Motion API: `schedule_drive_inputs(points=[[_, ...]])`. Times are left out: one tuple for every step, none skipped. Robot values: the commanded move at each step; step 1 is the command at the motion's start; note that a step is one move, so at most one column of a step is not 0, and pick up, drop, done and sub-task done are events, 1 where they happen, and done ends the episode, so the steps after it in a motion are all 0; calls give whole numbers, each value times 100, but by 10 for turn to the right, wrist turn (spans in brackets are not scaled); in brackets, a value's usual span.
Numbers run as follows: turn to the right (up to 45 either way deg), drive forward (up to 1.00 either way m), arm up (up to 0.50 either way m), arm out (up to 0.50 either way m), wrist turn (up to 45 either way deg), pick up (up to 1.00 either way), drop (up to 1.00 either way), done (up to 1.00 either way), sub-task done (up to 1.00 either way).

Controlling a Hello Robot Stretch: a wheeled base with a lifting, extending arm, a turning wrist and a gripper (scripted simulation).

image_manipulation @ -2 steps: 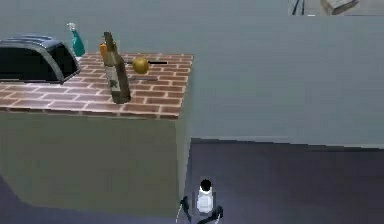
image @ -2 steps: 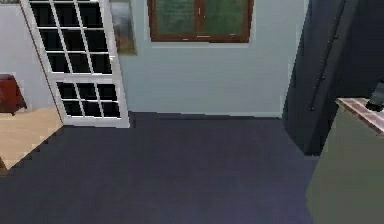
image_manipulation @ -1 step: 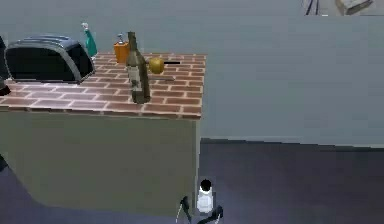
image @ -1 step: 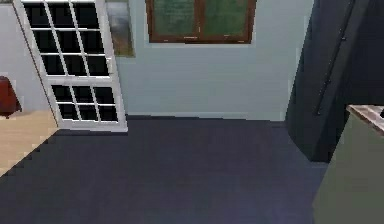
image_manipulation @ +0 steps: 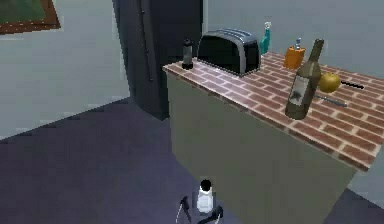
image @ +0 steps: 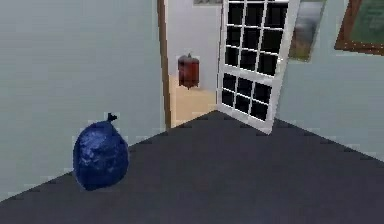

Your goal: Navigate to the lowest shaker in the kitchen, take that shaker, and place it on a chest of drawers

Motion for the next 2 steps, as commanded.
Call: schedule_drive_inputs(points=[[-300,0,0,0,0,0,0,0,0],[0,90,0,0,0,0,0,0,0]])
